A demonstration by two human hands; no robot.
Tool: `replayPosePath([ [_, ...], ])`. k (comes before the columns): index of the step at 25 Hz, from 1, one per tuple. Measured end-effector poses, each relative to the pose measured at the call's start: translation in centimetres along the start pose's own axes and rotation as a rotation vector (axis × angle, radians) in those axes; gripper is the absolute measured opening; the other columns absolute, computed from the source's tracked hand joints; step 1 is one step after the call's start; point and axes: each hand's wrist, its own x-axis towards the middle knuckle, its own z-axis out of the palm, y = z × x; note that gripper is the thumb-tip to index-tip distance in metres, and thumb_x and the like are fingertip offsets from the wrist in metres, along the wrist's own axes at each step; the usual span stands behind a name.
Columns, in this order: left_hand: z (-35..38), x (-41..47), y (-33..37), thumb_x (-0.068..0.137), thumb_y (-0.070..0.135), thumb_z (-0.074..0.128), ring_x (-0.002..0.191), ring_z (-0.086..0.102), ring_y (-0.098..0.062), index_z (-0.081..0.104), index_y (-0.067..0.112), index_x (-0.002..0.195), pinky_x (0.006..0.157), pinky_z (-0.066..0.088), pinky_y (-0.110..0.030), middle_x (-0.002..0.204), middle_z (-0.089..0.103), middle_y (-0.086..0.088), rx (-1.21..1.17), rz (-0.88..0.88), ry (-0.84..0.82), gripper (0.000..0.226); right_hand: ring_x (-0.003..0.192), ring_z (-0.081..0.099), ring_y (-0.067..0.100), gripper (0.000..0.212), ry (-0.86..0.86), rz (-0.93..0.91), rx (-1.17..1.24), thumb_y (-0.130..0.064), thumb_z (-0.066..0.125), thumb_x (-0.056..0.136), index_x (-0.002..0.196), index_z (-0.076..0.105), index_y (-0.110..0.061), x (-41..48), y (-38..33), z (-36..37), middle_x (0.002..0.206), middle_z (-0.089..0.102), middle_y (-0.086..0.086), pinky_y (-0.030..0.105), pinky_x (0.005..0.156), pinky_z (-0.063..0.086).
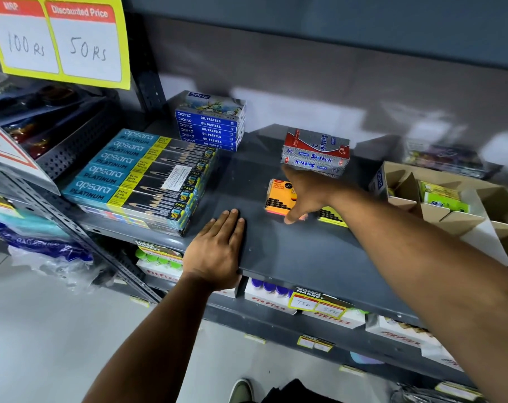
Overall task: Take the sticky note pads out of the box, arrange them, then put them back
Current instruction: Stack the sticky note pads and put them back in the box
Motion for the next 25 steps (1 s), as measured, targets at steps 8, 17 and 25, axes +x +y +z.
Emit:
replayPosePath([
  [8,-0.3,0.0,0.1,0.065,0.029,0.067,0.135,0.035,-0.039,0.04,0.0,0.137,0.11,0.032,-0.051,0.147,0.037,-0.024,-0.002,-0.001,0.002,0.083,0.079,0.05,0.021,0.086,-0.002,0.01,-0.115,-0.042,0.088,0.049,0.111,0.033,-0.02,0.9,-0.5,0.3,0.086,0.049,0.0,0.031,0.058,0.038],
  [17,-0.1,0.0,0.1,0.062,0.03,0.064,0.135,0.036,-0.038,0.04,0.001,0.137,0.111,0.031,-0.05,0.147,0.037,-0.023,-0.005,-0.008,0.007,0.084,0.074,0.056,0.019,0.081,0.032,0.031,-0.012,-0.039,0.084,0.051,0.114,0.039,-0.017,0.1,-0.6,0.6,0.086,0.054,0.002,0.034,0.056,0.053],
  [25,0.0,0.0,0.0,0.058,0.035,0.062,0.136,0.035,-0.037,0.039,0.002,0.138,0.111,0.031,-0.05,0.148,0.037,-0.022,-0.003,-0.011,-0.007,0.09,0.062,0.046,0.007,0.091,0.032,0.124,-0.117,-0.035,0.087,0.054,0.129,0.038,-0.015,-4.2,4.0,-4.1,0.078,0.05,-0.008,0.023,0.047,0.031],
])
